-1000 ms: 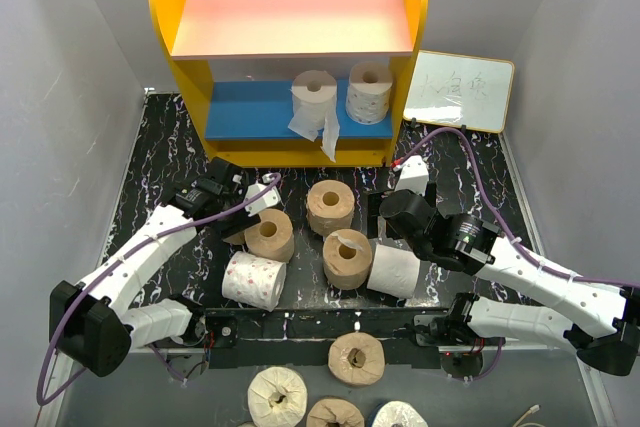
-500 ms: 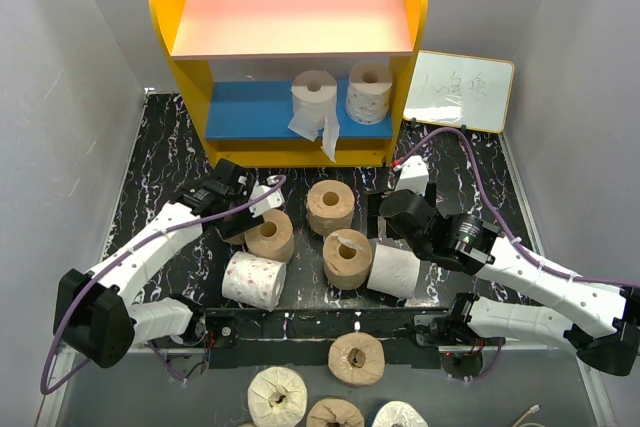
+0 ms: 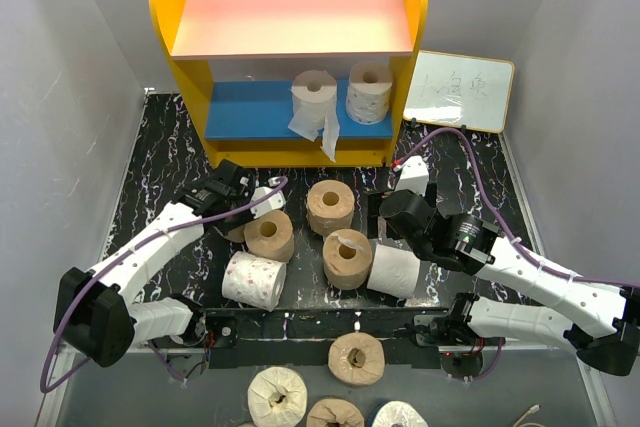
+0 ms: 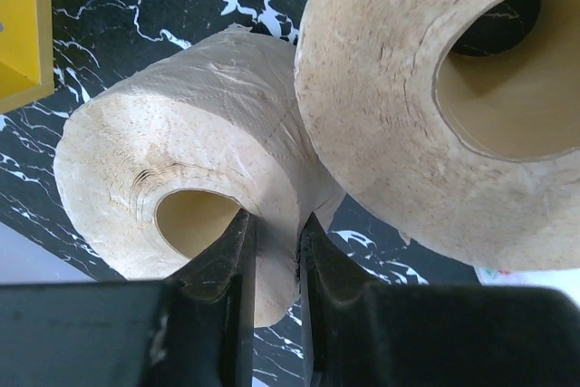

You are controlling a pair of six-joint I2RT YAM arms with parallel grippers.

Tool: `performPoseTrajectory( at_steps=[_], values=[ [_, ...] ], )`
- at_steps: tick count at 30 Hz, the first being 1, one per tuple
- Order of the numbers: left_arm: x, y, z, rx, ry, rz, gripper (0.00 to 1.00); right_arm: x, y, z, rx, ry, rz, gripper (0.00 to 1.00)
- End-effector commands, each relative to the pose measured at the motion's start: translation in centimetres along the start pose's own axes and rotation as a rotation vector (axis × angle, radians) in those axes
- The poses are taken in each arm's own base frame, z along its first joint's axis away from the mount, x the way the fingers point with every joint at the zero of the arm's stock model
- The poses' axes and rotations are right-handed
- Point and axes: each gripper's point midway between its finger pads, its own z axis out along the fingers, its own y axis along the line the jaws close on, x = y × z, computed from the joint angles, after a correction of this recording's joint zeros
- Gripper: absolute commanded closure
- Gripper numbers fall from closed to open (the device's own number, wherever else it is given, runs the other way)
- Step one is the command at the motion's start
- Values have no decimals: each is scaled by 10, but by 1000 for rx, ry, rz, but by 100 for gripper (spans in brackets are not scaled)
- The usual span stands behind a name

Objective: Place and organize the paper towels onto the shelf

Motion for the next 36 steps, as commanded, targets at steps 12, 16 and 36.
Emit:
performPoseTrajectory(
  at_steps=[12, 16, 36],
  values=[
    [-23, 39, -119, -34, -4, 45, 100, -6, -1, -5, -10, -36, 56, 12],
    [-26, 57, -152, -96, -23, 171, 100, -8, -1, -6, -10, -42, 60, 12],
    [-106, 134, -274, -309, -245, 501, 100, 1, 0, -2, -16, -26, 74, 13]
  ],
)
